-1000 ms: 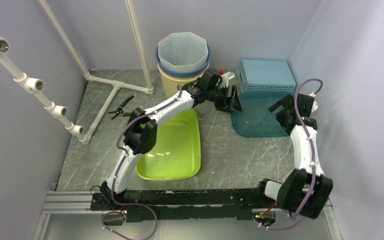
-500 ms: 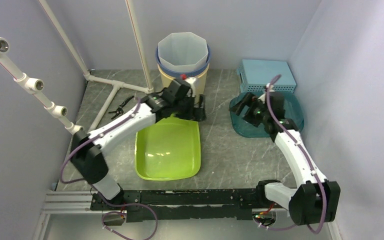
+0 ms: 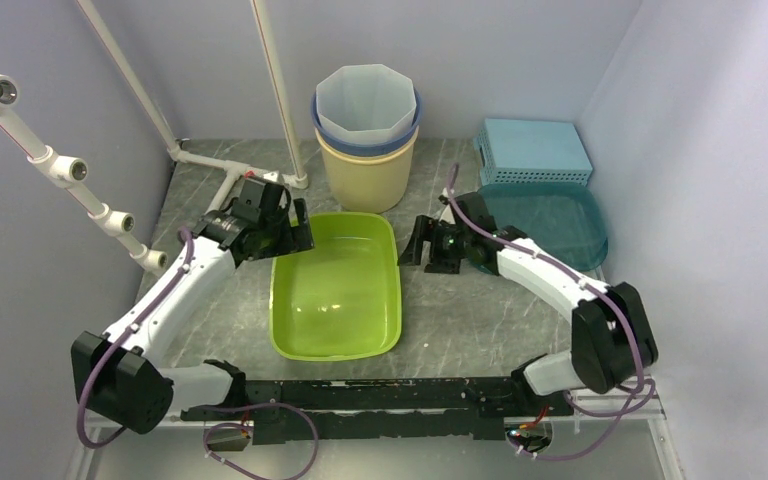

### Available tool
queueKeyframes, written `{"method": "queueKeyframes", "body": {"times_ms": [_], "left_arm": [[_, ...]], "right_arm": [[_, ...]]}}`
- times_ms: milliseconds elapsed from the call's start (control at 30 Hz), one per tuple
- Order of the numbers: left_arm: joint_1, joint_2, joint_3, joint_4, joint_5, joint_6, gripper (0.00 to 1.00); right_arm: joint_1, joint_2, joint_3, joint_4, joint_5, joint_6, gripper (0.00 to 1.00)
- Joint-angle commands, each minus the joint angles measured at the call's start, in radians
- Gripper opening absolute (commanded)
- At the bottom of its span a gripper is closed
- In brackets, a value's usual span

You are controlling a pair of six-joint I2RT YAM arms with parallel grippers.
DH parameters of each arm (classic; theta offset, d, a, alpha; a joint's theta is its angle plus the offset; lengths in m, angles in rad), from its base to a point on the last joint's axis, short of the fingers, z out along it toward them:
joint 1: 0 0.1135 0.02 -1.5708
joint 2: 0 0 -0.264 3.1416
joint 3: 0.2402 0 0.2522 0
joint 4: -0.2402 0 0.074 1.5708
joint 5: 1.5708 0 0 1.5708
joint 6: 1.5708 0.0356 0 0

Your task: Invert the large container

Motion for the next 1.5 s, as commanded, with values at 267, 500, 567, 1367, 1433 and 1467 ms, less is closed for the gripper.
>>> {"method": "queueKeyframes", "body": {"times_ms": [267,500,567,1367,1433,1467], "left_arm": [[0.143,0.063,-0.103,0.003,0.096,-0.031,0.84],[0.167,0.054,-0.113,-0.001,0.107,-0.019,0.85],[0.174,0.051,-0.125,0.005,0.107,-0.013,0.86],[0.200,0.037,-0.130,0.039,0.247,0.026,0.87],[0.201,0.014,-0.118,0.029,0.234,0.032,0.88],[0.200,0.003,-0.110,0.026,0.227,0.034,0.89]], "right_arm": [[0.055,0.177,0.047,0.196,-0.202,0.074,0.70],[0.065,0.237,0.055,0.226,-0.203,0.108,0.61],[0.065,0.258,0.057,0.233,-0.206,0.120,0.58],[0.076,0.212,0.113,0.142,-0.115,0.062,0.00],[0.084,0.187,0.147,0.087,-0.063,0.023,0.00],[0.089,0.177,0.162,0.056,-0.040,0.002,0.00]]}}
